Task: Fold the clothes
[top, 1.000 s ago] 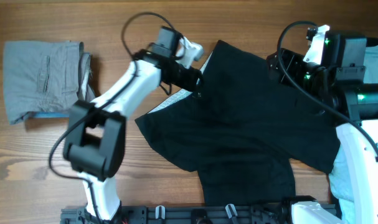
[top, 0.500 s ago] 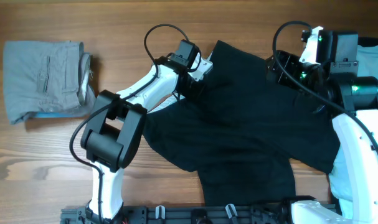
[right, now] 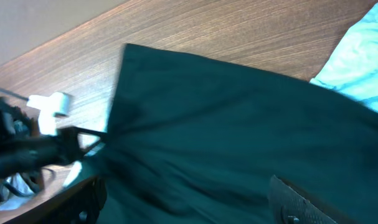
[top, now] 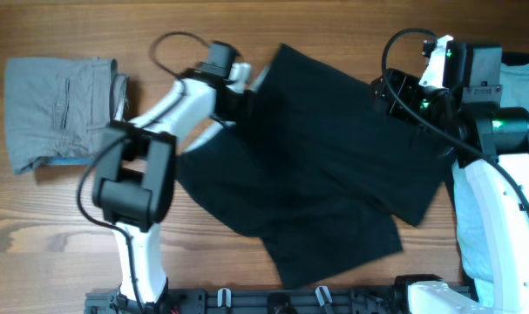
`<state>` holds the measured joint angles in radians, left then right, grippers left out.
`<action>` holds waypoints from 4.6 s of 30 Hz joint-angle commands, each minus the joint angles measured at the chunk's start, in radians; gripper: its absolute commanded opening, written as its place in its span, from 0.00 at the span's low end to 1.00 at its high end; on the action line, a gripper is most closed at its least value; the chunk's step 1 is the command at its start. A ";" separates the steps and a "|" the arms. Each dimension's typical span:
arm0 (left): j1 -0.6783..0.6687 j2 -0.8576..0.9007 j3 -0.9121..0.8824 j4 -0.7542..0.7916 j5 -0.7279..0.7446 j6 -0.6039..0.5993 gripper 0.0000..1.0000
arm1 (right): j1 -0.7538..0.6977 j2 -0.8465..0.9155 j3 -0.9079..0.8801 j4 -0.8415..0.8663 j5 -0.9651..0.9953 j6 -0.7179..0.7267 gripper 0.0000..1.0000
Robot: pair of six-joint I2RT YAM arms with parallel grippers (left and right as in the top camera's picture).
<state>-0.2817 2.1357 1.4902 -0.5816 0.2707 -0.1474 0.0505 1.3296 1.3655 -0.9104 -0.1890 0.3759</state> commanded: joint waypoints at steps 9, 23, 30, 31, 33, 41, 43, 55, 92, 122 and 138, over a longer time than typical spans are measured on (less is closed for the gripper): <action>0.365 -0.087 0.002 -0.049 -0.074 -0.092 0.21 | 0.000 0.216 -0.026 -0.006 0.089 -0.061 0.67; 0.331 -0.288 0.002 -0.268 -0.002 -0.092 0.26 | -0.129 0.677 -0.026 0.499 -0.134 0.135 0.42; 0.267 -0.288 0.002 -0.243 -0.003 -0.092 0.27 | -0.132 0.687 -0.032 0.582 -0.328 0.275 0.56; 0.267 -0.288 0.002 -0.243 -0.002 -0.092 0.27 | -0.121 0.697 -0.032 0.574 -0.328 0.277 0.55; 0.267 -0.288 0.002 -0.243 -0.002 -0.092 0.27 | -0.103 0.727 -0.032 0.566 -0.326 0.278 0.29; 0.267 -0.288 0.002 -0.246 -0.002 -0.093 0.27 | -0.129 0.693 -0.030 0.402 -0.359 0.064 0.13; 0.267 -0.288 0.002 -0.247 -0.002 -0.093 0.27 | -0.179 0.648 -0.030 0.462 -0.366 0.069 0.40; 0.267 -0.288 0.002 -0.247 -0.002 -0.093 0.30 | -0.210 0.786 -0.031 0.547 -0.407 0.203 0.58; 0.266 -0.288 0.002 -0.254 -0.002 -0.097 0.34 | -0.268 0.852 -0.031 1.322 -0.508 0.389 0.55; 0.267 -0.776 0.002 -0.485 -0.174 -0.061 0.51 | 0.005 0.390 -0.430 -0.051 -0.111 -0.001 0.55; 0.267 -0.776 0.002 -0.425 -0.196 -0.061 0.55 | -0.298 0.388 -0.413 0.303 -0.018 0.159 0.04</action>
<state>-0.0151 1.3739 1.4899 -1.0103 0.1009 -0.2226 -0.1406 1.7020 0.8936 -0.6418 -0.2592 0.5064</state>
